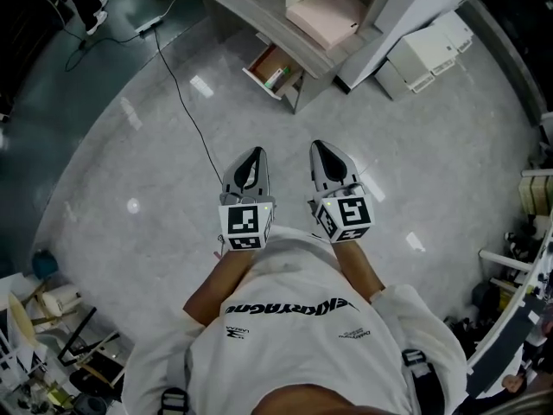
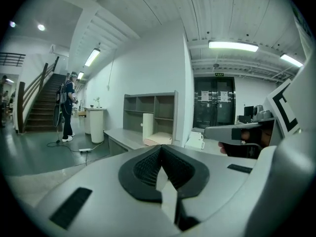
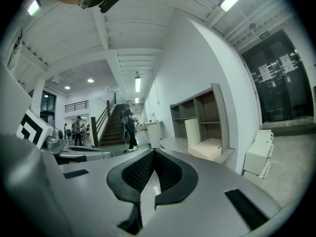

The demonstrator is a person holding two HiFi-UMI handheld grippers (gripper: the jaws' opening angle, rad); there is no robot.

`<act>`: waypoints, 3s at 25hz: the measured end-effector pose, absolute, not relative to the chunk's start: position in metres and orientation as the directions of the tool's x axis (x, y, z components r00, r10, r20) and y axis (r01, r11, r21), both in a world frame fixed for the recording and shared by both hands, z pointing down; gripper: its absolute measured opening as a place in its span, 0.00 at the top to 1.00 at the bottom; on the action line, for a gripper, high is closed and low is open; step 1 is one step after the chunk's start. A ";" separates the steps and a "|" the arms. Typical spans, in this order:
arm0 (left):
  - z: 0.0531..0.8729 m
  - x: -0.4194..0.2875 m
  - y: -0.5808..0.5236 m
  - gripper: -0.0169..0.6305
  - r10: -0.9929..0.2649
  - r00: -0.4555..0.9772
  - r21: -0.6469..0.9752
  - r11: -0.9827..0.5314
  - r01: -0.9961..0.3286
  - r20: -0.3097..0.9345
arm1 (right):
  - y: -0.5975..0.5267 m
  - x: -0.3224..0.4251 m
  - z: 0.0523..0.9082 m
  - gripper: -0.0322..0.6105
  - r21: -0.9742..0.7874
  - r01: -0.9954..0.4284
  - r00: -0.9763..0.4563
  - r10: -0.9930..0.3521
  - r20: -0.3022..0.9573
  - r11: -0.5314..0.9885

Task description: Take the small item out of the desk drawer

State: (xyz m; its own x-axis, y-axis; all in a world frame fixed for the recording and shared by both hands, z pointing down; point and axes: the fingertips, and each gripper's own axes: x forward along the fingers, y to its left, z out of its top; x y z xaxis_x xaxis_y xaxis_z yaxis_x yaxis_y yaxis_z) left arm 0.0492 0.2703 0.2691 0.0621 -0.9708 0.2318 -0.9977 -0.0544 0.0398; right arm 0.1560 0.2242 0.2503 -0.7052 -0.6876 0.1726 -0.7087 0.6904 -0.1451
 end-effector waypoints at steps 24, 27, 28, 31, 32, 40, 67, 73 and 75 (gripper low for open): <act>0.297 -0.070 0.045 0.95 -0.846 0.415 0.072 -0.416 -0.906 0.336 | 0.023 0.012 0.269 0.90 -0.139 -0.862 -0.506 -0.814 0.284 0.487; 0.303 -0.072 0.033 0.95 -0.839 0.421 0.076 -0.422 -0.904 0.345 | 0.015 0.010 0.277 0.90 -0.137 -0.866 -0.499 -0.813 0.299 0.481; 0.306 -0.073 0.029 0.95 -0.837 0.421 0.078 -0.422 -0.903 0.350 | 0.012 0.010 0.280 0.90 -0.139 -0.868 -0.496 -0.813 0.305 0.478; 0.314 -0.076 0.020 0.95 -0.832 0.416 0.081 -0.417 -0.905 0.367 | 0.003 0.008 0.288 0.90 -0.145 -0.873 -0.486 -0.813 0.321 0.466; 0.318 -0.076 0.016 0.95 -0.831 0.413 0.081 -0.414 -0.907 0.373 | -0.001 0.007 0.290 0.90 -0.147 -0.874 -0.485 -0.813 0.323 0.463; 0.357 -0.063 -0.014 0.95 -0.818 0.391 0.063 -0.404 -0.913 0.423 | -0.030 0.021 0.326 0.90 -0.173 -0.875 -0.484 -0.805 0.344 0.453; 0.524 -0.029 -0.073 0.95 -0.704 0.361 0.059 -0.414 -0.908 0.612 | -0.064 0.044 0.462 0.90 -0.256 -0.864 -0.504 -0.732 0.458 0.434; 0.559 -0.023 -0.071 0.85 -0.679 0.359 0.090 -0.399 -0.913 0.641 | -0.064 0.051 0.479 0.90 -0.219 -0.869 -0.493 -0.739 0.459 0.443; 0.569 -0.023 -0.071 0.84 -0.675 0.350 0.088 -0.391 -0.916 0.650 | -0.062 0.051 0.484 0.90 -0.227 -0.865 -0.500 -0.734 0.460 0.447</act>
